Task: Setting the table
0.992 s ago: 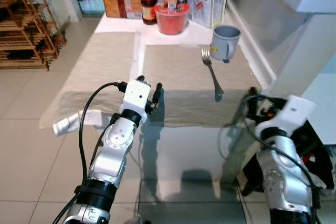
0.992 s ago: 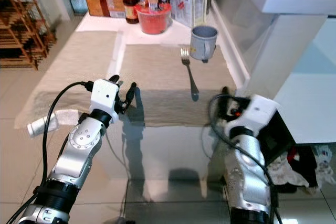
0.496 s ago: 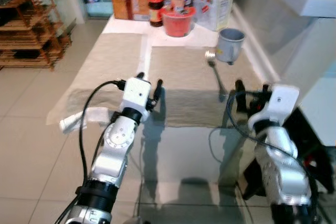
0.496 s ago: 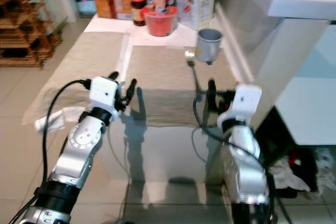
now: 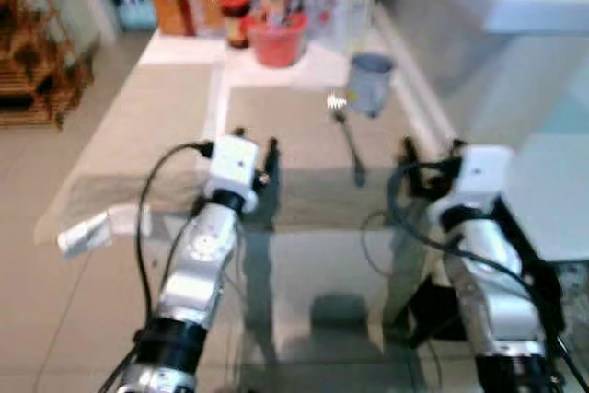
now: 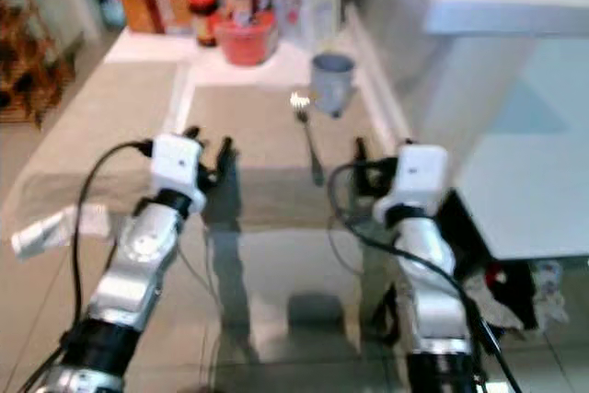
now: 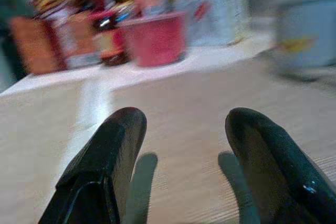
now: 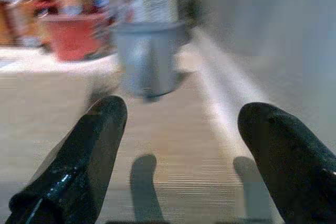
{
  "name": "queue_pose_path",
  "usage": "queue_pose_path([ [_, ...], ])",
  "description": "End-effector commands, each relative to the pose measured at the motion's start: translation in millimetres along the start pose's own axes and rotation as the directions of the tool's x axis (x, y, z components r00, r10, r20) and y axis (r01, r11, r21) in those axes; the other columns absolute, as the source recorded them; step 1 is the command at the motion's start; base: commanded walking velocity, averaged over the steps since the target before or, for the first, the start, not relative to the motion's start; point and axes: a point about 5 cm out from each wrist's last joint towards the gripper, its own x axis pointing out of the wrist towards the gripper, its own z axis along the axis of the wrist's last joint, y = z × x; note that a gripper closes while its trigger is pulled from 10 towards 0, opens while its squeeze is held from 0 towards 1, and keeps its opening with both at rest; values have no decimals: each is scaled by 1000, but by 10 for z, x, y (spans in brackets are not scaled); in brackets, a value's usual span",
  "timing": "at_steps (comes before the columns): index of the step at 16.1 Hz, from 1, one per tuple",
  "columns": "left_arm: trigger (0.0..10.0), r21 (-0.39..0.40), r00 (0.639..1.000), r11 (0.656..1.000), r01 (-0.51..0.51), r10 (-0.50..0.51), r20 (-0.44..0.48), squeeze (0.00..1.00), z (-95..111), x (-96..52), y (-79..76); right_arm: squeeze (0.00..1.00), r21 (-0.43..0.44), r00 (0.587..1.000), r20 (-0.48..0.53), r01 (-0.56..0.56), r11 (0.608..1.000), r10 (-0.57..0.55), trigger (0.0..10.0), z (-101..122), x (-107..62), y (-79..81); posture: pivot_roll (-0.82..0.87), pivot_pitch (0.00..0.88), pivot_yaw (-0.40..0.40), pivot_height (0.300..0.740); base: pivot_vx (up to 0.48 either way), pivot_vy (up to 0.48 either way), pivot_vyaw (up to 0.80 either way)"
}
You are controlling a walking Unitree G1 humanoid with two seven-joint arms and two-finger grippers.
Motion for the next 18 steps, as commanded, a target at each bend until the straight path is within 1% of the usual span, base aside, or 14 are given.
queue_pose_path([
  [1,10000,2,1000,1000,-4,4,-2,0,10,3,-11,0,-1,1000,-9,1,1000,-1,10000,-2,0,-26,-25,0,1,731,0,0,0],
  [2,10000,4,1000,1000,3,-3,-3,0,15,9,-17,0,3,1000,-8,2,1000,-2,10000,0,-13,-27,-25,0,0,731,0,0,0],
  [3,10000,10,999,999,33,-33,-13,0,23,50,-43,0,5,1000,-6,11,1000,-11,10000,-4,-56,-36,-26,0,0,731,0,0,0],
  [5,10000,42,989,988,148,-147,-25,0,118,244,-183,0,-12,999,-23,27,1000,-27,10000,-50,-252,-40,-49,0,13,731,0,0,0],
  [6,10000,39,985,984,174,-173,-28,0,145,291,-215,0,-16,999,-27,30,999,-31,10000,-59,-302,-38,-67,0,26,731,0,0,0],
  [7,10000,4,968,968,250,-250,-30,0,274,468,-353,0,-18,997,-50,50,999,-50,10000,-112,-457,-38,-90,0,46,731,0,0,0],
  [8,10000,-7,959,959,283,-283,-23,0,382,571,-418,0,-22,997,-58,52,998,-53,10000,-134,-529,-19,-111,0,64,731,0,0,0],
  [10,10000,-40,951,951,306,-307,-19,0,480,681,-497,0,-18,995,-67,71,997,-72,10000,-151,-614,1,-130,0,86,731,0,0,0],
  [11,10000,-49,956,955,292,-293,-19,0,479,699,-489,0,-17,994,-73,77,997,-78,10000,-158,-647,14,-137,0,92,731,0,0,0],
  [12,10000,-57,958,957,284,-285,-18,0,473,695,-474,0,-17,994,-73,76,997,-77,10000,-157,-659,22,-138,0,90,731,0,0,0],
  [13,10000,-73,966,963,259,-260,-8,0,433,642,-398,0,-16,993,-80,85,996,-86,10000,-173,-669,1,-130,0,80,731,0,0,0],
  [15,10000,-84,984,980,179,-180,-1,0,277,462,-229,0,-24,996,-76,50,998,-52,10000,-164,-624,35,-109,0,51,731,0,0,0],
  [16,10000,-73,986,984,164,-165,2,0,259,437,-192,0,-28,996,-74,40,999,-42,10000,-156,-615,45,-99,0,42,731,0,0,0],
  [18,10000,-75,998,995,64,-64,7,0,176,300,-4,0,-32,999,-36,4,999,-5,10000,-75,-529,68,-82,0,31,731,0,0,0],
])
